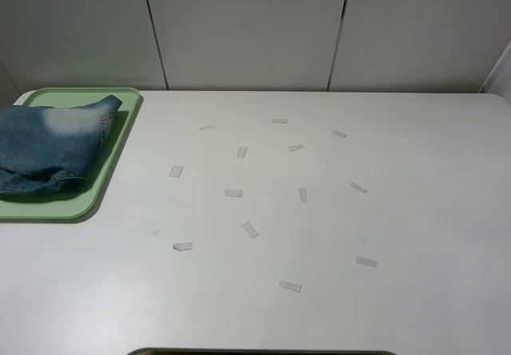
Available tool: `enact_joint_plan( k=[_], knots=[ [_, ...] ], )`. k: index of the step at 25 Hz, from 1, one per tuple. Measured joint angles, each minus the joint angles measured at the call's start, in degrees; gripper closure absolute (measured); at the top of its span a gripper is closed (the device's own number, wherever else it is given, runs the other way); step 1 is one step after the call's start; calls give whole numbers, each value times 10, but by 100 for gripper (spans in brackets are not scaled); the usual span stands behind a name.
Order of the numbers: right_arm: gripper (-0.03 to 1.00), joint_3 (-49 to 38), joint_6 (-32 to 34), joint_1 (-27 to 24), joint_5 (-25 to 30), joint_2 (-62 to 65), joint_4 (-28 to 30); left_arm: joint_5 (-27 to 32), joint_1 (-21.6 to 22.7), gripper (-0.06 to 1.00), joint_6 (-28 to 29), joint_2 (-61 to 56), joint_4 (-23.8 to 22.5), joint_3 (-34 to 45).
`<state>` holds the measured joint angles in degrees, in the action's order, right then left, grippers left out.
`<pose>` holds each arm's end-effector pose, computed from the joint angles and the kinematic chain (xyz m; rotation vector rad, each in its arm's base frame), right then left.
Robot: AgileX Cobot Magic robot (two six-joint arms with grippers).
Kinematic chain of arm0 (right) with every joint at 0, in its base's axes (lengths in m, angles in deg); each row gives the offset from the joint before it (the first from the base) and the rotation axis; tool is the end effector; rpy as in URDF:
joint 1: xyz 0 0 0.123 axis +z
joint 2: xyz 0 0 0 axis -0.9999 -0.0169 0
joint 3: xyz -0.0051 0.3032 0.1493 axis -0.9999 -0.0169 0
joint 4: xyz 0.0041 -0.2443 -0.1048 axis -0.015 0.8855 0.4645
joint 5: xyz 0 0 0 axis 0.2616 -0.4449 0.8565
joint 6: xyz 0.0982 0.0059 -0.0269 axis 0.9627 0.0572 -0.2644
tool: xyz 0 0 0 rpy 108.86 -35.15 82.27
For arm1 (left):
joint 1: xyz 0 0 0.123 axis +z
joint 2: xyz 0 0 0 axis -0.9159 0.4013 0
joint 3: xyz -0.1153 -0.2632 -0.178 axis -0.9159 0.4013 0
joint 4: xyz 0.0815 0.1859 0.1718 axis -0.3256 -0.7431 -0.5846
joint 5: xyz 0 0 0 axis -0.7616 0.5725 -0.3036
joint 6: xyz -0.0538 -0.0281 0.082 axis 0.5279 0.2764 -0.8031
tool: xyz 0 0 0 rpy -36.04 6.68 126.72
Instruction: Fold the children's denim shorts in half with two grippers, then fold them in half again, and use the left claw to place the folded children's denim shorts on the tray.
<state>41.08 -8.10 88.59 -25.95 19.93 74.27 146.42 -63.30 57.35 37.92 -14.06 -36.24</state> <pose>-0.0341 0.0018 0.2785 0.0283 2.0200 0.0294 -0.0376 -0.0145 0.2783 0.1908 2.0360 0.0121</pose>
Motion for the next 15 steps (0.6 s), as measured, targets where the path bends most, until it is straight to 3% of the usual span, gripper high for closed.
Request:
enact_joint_plan(
  k=[15],
  knots=[
    [27, 0, 0, 0, 0, 0, 0, 0, 0, -5, 0, 0, 0, 0]
  ],
)
